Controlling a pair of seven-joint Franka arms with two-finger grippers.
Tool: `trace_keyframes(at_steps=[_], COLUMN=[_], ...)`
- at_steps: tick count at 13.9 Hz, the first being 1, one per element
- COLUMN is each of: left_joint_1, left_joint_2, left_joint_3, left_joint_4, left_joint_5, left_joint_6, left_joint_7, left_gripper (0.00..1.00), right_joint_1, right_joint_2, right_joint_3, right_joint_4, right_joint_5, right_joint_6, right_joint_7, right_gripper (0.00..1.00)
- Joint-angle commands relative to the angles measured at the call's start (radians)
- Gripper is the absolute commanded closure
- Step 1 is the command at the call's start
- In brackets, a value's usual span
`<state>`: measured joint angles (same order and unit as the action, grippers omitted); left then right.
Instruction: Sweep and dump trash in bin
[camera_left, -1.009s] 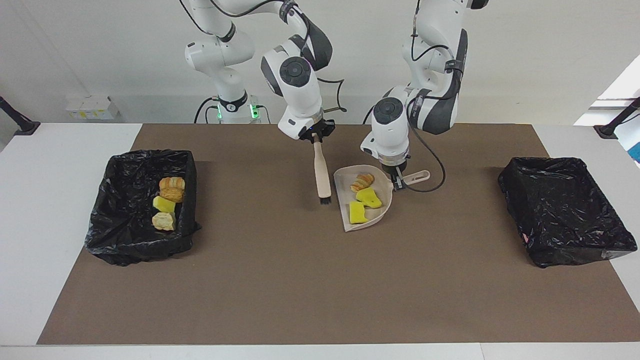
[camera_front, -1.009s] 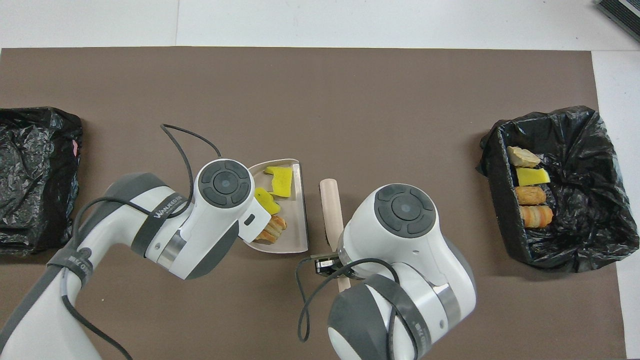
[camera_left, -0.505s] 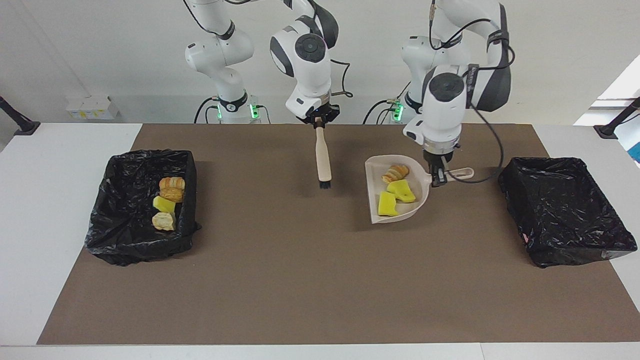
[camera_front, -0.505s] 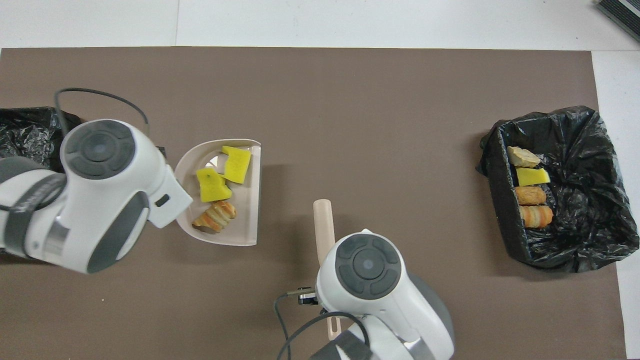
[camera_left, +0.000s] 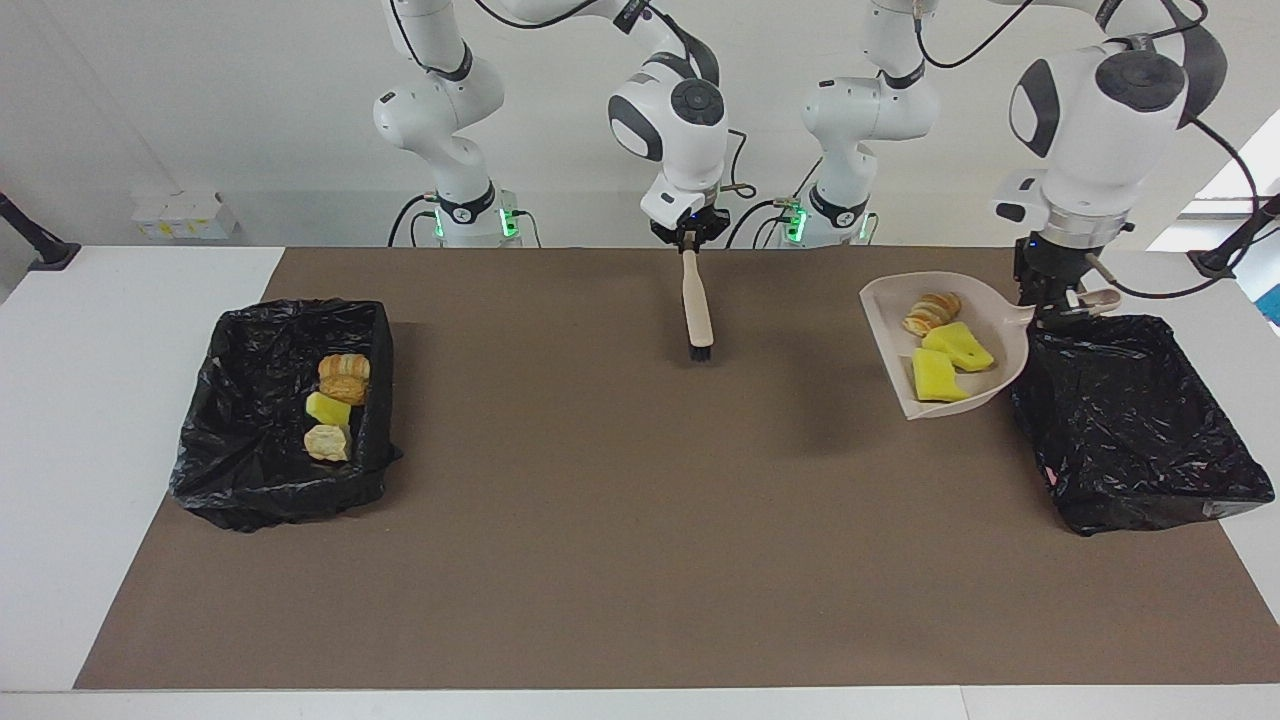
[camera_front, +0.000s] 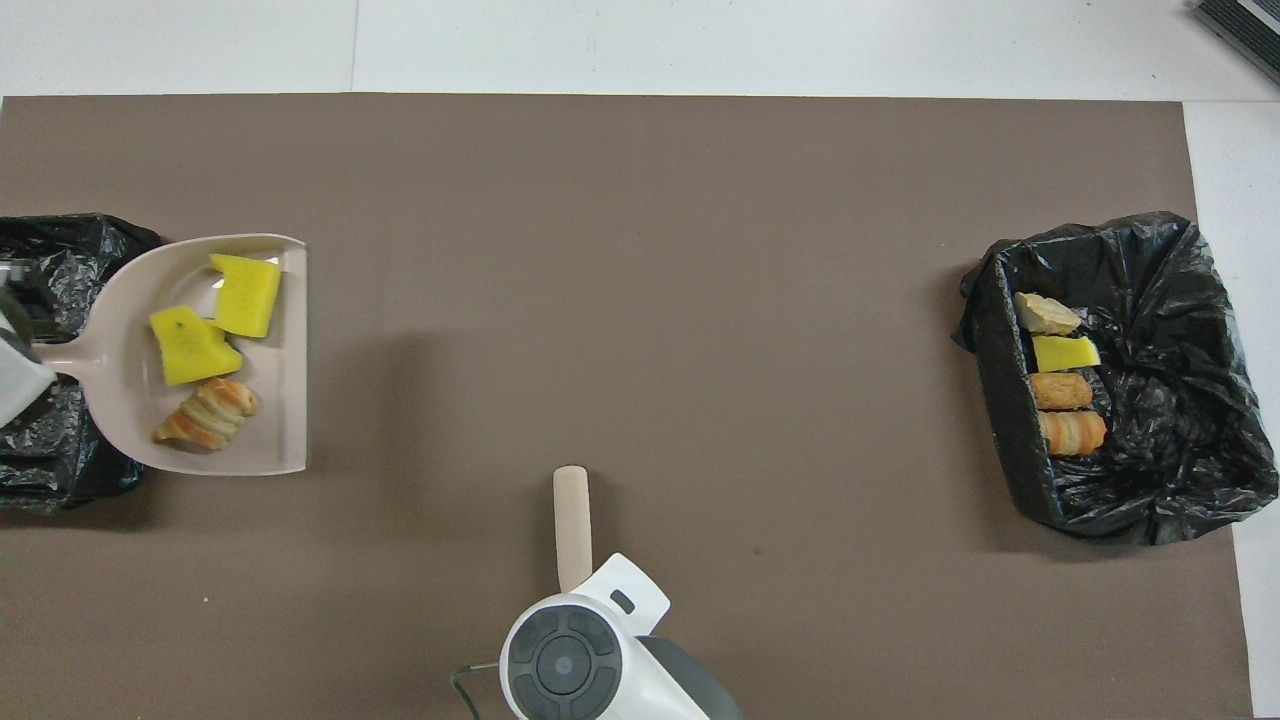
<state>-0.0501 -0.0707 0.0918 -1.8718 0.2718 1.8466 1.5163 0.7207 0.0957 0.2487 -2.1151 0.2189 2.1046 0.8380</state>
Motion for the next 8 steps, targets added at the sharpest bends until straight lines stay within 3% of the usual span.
trace_keyframes(at_steps=[1, 2, 3, 4, 8], left_joint_1=[0.085, 0.126, 0.165, 0.212, 0.344], left_joint_2=[0.066, 0.071, 0.071, 0.078, 0.146], left_joint_3=[-0.009, -0.009, -0.009, -0.007, -0.006], left_joint_4=[0.098, 0.103, 0.102, 0.103, 0.111], left_joint_5=[0.05, 0.046, 0.044, 0.047, 0.131], left_joint_6=[-0.007, 0.008, 0.052, 0.093, 0.222], left_joint_7=[0.048, 0.065, 0.077, 0.105, 0.122], left_gripper=[1.0, 1.0, 1.0, 1.0, 1.0], right_joint_1=[0.02, 0.02, 0.02, 0.022, -0.007], right_joint_2=[0.027, 0.025, 0.025, 0.025, 0.001], right_joint_3=[-0.003, -0.003, -0.005, -0.006, -0.014], right_joint_4=[0.001, -0.008, -0.002, 0.009, 0.092], right_joint_5=[-0.018, -0.018, -0.019, -0.035, -0.104], right_joint_6=[0.044, 0.041, 0.031, 0.02, -0.136], right_joint_7=[0.062, 0.064, 0.079, 0.108, 0.101], right_gripper=[1.0, 1.0, 0.66, 0.01, 0.0])
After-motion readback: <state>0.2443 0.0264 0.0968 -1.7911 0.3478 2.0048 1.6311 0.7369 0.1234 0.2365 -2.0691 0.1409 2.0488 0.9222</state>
